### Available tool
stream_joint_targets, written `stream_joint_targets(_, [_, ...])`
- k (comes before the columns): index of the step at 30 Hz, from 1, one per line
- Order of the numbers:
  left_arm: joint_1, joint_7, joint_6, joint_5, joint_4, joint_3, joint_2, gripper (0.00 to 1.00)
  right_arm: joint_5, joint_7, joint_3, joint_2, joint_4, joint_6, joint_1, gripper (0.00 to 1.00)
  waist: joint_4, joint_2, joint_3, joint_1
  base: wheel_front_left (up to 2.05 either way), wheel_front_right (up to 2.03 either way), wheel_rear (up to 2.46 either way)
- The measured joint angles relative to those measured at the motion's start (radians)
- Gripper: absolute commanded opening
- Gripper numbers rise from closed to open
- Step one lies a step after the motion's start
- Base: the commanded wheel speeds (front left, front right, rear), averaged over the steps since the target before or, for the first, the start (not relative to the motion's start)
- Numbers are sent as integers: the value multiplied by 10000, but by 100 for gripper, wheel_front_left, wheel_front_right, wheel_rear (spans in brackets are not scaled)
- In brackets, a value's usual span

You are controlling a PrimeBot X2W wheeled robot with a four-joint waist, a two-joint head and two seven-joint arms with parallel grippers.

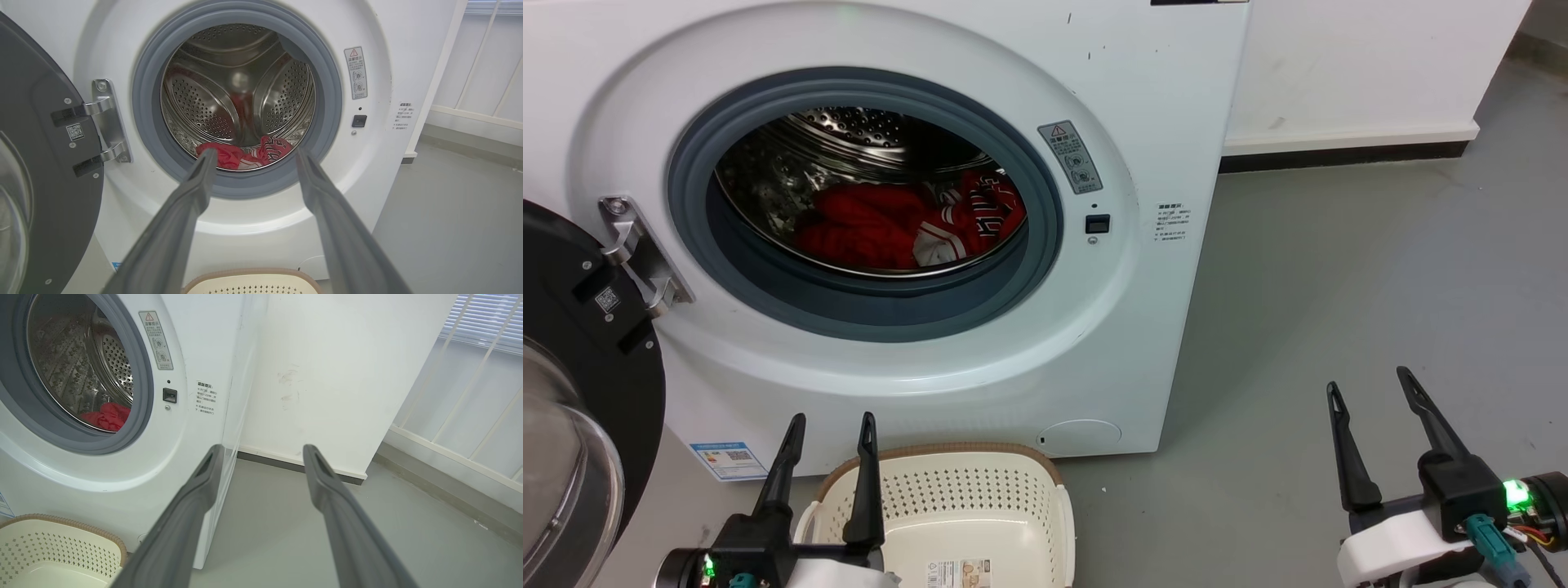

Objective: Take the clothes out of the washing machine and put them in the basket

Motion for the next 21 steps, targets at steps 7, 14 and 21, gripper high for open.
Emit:
stream_joint_targets(7, [1,-13,-73,38,44,12,0,100,38,-2,-17,0,8,0,-6,100,29,0,14,0,0,0,0])
stream_joint_targets(14, [1,-13,-90,36,61,6,0,100,113,-2,-54,0,31,0,-12,100,38,0,29,0,0,0,0])
stream_joint_targets(21, [18,-17,-178,-295,430,52,0,100,161,-4,-48,-2,31,0,-26,100,-22,0,139,0,0,0,0])
